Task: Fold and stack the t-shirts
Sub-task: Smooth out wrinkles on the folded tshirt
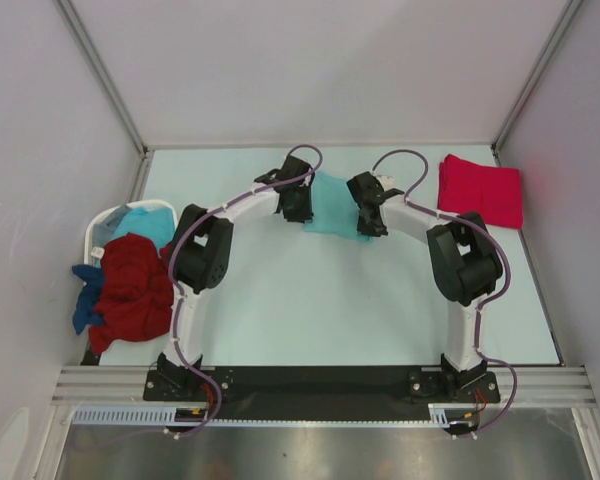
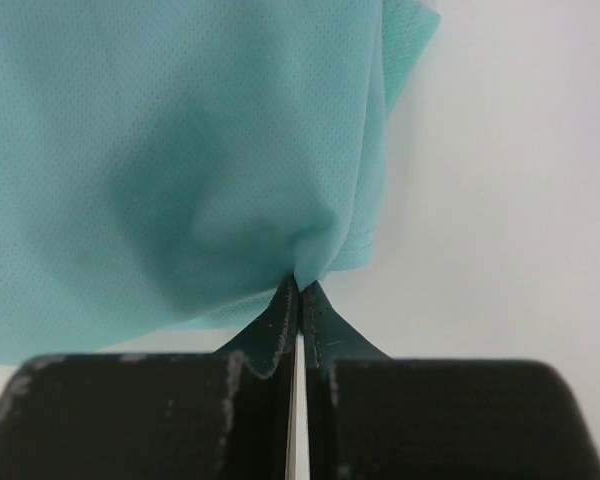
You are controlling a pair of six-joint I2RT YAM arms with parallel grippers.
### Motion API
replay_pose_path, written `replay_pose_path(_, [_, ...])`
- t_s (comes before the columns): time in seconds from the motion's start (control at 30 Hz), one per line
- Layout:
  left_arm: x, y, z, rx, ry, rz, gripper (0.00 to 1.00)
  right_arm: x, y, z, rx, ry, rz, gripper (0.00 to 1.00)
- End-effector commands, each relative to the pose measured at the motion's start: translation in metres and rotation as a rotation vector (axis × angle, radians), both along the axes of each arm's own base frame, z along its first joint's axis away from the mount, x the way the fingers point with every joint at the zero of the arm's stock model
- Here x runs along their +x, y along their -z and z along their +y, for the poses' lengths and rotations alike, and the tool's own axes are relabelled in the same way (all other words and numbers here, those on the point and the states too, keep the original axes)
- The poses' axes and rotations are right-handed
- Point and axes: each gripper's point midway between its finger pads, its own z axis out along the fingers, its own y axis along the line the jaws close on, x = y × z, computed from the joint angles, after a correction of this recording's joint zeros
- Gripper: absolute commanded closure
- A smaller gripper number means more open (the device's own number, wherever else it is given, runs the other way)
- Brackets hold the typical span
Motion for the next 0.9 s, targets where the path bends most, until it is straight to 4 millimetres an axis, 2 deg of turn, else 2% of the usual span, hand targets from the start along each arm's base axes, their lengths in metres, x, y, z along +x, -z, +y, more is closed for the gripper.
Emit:
replay_pose_path(0.0, [0.006, -0.022, -0.002, -0.006, 0.008, -0.041, 0.68, 0.008, -0.014, -0.001, 0.007, 0.002, -0.039, 1.0])
replay_pose_path(0.1, [0.005, -0.023, 0.008, 0.03, -0.009, -0.058, 0.62, 0.009, -0.013, 0.0, 0.01, 0.002, -0.037, 1.0])
replay_pose_path(0.17, [0.004, -0.021, 0.009, 0.033, -0.001, -0.055, 0.61, 0.01, -0.014, 0.0, 0.009, 0.003, -0.039, 1.0])
replay_pose_path(0.6, [-0.01, 0.007, -0.007, -0.028, 0.045, 0.041, 0.62, 0.01, -0.015, 0.0, 0.002, 0.007, -0.04, 1.0])
replay_pose_path(0.7, [-0.016, 0.011, -0.011, -0.039, 0.057, 0.055, 0.65, 0.009, -0.015, -0.001, 0.001, 0.008, -0.039, 1.0])
replay_pose_path(0.87, [-0.021, 0.016, -0.012, -0.045, 0.065, 0.064, 0.8, 0.009, -0.016, -0.002, 0.003, 0.008, -0.041, 1.0])
